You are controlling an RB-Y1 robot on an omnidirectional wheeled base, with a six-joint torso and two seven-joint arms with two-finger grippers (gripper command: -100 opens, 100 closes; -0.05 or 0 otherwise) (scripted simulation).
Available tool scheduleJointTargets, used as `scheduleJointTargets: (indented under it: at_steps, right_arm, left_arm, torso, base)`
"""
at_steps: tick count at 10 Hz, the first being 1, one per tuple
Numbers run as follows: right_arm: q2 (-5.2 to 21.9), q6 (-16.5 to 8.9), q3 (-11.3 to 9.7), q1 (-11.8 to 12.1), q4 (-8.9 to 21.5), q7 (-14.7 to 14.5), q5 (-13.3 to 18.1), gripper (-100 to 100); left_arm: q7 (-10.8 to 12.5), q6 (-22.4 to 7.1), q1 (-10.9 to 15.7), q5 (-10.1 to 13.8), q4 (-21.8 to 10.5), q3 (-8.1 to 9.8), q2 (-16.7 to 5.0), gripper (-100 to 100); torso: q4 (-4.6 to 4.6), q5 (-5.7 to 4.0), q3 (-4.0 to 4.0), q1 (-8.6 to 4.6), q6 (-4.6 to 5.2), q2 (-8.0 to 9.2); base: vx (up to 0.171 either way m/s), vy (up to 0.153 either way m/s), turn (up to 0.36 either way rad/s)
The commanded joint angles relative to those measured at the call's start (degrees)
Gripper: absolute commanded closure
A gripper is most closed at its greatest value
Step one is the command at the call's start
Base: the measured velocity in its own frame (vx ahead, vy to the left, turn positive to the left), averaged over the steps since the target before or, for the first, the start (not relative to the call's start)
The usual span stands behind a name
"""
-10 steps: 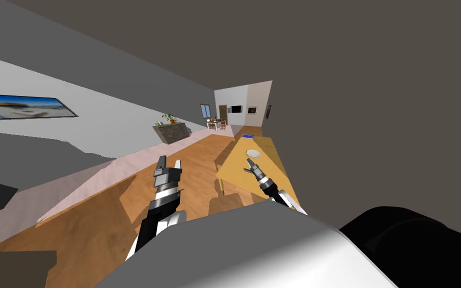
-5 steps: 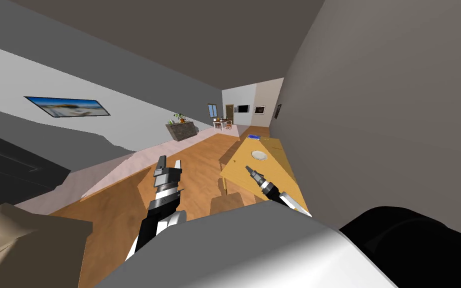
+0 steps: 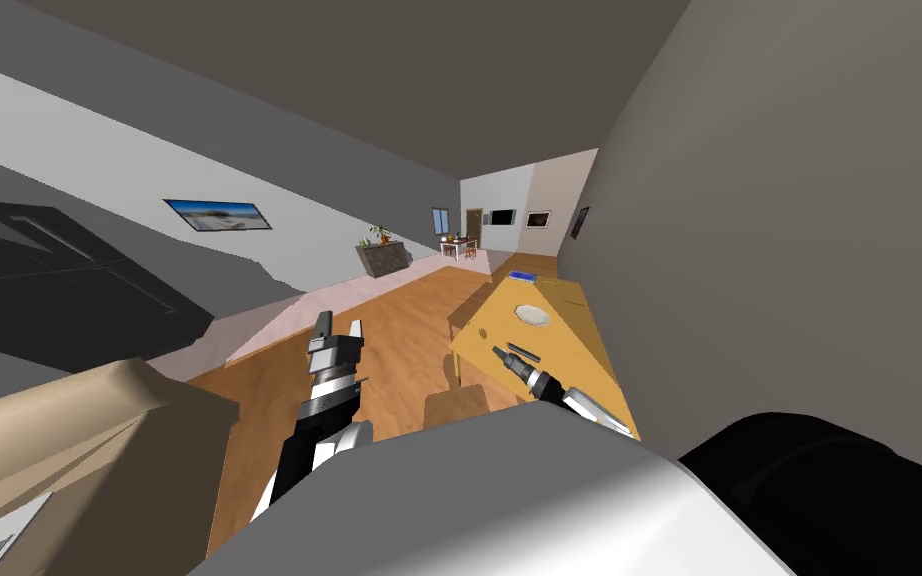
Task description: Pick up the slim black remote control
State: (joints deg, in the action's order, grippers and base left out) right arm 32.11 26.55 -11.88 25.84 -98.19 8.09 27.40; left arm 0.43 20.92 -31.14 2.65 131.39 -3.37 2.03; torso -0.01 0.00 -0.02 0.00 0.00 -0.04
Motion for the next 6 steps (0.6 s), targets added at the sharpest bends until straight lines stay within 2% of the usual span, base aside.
scheduleJointTargets:
  at_steps: [1, 2, 3, 4, 5, 6]
  right_arm:
    - [2.86, -0.14, -0.9, 0.0, 2.86, 0.77, 2.86, -100]
    - [3.37, -0.14, -0.9, 0.0, 3.59, 0.77, 2.97, -100]
    - [5.2, 0.03, -1.52, -0.08, 6.28, 1.1, 5.13, -100]
    - [6.93, 0.24, -2.09, -0.14, 8.15, 1.43, 6.83, -100]
    - [6.93, 0.24, -2.09, -0.14, 9.02, 1.43, 7.35, -100]
    - [8.57, 0.48, -2.58, -0.17, 11.23, 1.77, 9.6, -100]
  left_arm:
    - [0.0, 0.0, 0.0, 0.0, 0.0, 0.0, 0.0, 0]
    - [0.0, 0.0, 0.0, 0.0, 0.0, 0.0, 0.0, 0]
    - [0.0, 0.0, -0.01, 0.0, 0.0, 0.01, 0.0, 0]
    - [0.0, 0.0, 0.0, 0.0, 0.0, 0.0, 0.0, 0]
    - [0.0, 0.0, 0.0, 0.0, 0.0, 0.0, 0.0, 0]
    - [0.0, 0.0, -0.01, 0.0, 0.0, 0.01, 0.0, 0]
  torso:
    - [0.0, 0.0, 0.0, 0.0, 0.0, 0.0]
    - [0.0, 0.0, -0.01, -0.02, -0.02, -0.02]
    - [0.0, 0.0, 0.0, -0.03, 0.07, 0.0]
    - [0.0, 0.0, 0.0, -0.03, 0.03, 0.0]
    - [0.0, 0.0, -0.02, -0.04, -0.01, -0.03]
    - [0.0, 0.0, -0.01, -0.05, 0.07, -0.02]
  base:
    - [0.003, 0.003, 0.433]
    - [0.006, -0.008, 0.136]
    - [0.006, -0.002, 0.187]
    - [0.009, -0.003, 0.448]
    - [0.008, -0.015, 0.14]
    - [0.007, -0.005, 0.265]
